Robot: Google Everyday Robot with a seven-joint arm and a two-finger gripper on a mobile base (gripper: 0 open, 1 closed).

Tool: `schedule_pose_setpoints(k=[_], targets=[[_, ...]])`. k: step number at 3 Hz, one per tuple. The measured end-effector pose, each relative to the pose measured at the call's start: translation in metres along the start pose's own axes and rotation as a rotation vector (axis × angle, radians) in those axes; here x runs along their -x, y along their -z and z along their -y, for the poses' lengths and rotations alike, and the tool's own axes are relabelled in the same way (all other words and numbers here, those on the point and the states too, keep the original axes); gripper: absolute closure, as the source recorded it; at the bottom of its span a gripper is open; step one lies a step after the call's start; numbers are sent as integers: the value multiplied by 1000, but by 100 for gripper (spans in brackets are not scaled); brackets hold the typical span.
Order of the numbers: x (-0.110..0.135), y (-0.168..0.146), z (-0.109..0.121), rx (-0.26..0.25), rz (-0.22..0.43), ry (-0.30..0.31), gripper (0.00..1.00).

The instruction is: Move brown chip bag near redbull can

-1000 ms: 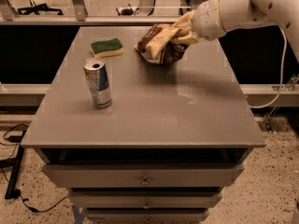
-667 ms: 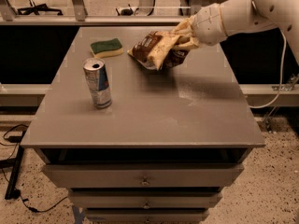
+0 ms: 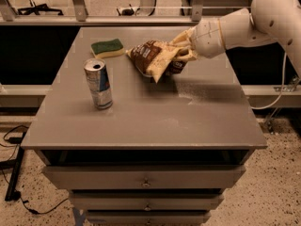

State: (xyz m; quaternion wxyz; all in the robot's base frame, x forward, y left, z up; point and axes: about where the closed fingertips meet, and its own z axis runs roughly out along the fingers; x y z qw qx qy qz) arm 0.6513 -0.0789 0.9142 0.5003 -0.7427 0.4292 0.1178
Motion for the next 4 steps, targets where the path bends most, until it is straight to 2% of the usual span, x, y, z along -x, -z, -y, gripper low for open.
schedule_pose_setpoints(k=[1,2,4], targets=[[7,-14,-11,21,41,17,100],[31,-24,-26,68,85,51,100],[56,-26,-50,110,110,59,100]])
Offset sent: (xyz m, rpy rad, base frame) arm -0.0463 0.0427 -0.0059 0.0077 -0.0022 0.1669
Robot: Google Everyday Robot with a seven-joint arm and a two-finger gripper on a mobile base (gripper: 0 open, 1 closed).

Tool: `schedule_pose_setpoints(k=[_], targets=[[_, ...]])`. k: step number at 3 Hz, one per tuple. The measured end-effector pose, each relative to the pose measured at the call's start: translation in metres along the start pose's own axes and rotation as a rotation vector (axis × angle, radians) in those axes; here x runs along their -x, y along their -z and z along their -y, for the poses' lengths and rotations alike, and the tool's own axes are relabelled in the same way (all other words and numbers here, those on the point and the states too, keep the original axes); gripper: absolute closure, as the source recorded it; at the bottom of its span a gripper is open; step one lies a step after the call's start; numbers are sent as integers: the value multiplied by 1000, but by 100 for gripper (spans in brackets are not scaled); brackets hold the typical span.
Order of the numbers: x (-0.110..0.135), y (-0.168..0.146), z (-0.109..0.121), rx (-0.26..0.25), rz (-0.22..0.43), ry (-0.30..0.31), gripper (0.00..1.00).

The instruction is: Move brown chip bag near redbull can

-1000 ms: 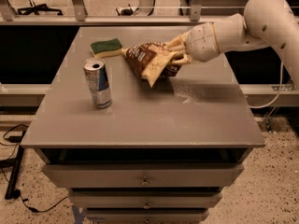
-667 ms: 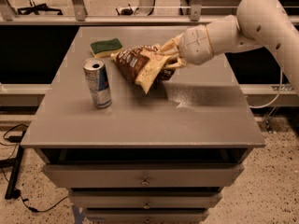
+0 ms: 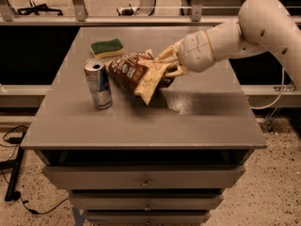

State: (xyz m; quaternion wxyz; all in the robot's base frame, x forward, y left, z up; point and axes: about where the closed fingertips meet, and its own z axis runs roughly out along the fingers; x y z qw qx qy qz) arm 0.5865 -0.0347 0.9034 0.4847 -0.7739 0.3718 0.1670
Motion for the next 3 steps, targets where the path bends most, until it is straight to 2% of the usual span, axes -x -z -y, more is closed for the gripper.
schedule_pose_setpoints(k=[1,3], targets=[[4,-6,-11,11,8,-17,99],[5,-11,-18,16,3,-36,54]])
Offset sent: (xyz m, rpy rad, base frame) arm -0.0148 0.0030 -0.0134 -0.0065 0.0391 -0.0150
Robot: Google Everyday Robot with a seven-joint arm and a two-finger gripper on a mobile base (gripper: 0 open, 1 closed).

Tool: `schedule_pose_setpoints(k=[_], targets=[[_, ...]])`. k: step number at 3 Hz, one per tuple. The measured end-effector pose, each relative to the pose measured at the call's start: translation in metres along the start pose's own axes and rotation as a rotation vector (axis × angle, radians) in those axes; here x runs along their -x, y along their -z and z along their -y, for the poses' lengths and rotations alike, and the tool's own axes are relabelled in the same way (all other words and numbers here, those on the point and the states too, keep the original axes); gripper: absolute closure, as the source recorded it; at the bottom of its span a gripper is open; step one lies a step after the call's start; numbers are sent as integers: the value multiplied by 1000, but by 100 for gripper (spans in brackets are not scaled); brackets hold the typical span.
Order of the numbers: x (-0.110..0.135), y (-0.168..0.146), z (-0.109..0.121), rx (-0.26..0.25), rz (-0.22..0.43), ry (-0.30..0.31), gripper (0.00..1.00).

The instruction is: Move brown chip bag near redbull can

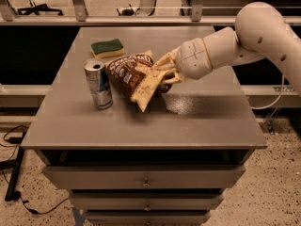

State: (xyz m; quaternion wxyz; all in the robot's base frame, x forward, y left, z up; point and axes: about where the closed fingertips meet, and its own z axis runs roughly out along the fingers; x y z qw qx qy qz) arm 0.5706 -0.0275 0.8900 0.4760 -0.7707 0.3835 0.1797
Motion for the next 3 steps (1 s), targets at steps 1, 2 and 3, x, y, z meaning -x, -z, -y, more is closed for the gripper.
schedule_pose_setpoints(k=[1,2,3], targets=[[2,-3,-4,0,2,-10,30],[3,-3,-5,-2,1,-16,7],[3,-3,-5,-3,-3,-19,0]])
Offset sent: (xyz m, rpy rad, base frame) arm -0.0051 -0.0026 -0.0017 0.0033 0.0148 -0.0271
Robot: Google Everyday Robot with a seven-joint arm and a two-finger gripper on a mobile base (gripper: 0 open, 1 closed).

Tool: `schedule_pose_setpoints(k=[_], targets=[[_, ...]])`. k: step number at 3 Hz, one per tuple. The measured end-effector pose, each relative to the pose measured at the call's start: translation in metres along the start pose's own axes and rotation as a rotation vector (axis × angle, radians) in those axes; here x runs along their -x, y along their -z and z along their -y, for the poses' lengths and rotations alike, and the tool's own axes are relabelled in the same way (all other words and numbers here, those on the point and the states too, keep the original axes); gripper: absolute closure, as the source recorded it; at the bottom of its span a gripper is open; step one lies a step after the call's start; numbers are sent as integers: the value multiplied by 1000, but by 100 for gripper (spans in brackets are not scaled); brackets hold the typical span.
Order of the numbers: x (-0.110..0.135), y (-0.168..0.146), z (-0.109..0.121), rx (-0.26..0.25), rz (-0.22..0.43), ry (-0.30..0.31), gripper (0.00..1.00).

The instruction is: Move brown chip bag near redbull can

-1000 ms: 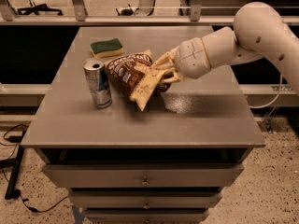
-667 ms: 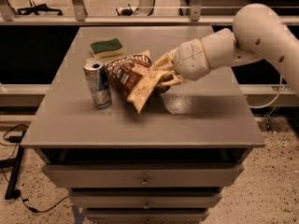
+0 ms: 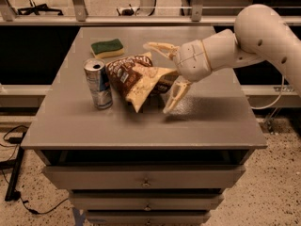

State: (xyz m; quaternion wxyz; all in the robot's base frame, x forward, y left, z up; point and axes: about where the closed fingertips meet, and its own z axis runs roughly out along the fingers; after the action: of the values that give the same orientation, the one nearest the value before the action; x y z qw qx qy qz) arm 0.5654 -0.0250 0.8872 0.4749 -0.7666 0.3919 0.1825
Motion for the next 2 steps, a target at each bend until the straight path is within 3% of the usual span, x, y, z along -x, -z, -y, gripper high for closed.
schedule_pose_setpoints(k=[1,2], targets=[[-2,7,0,-14,-28,-6,0],[-5,43,6,-101,-123,-3,0]])
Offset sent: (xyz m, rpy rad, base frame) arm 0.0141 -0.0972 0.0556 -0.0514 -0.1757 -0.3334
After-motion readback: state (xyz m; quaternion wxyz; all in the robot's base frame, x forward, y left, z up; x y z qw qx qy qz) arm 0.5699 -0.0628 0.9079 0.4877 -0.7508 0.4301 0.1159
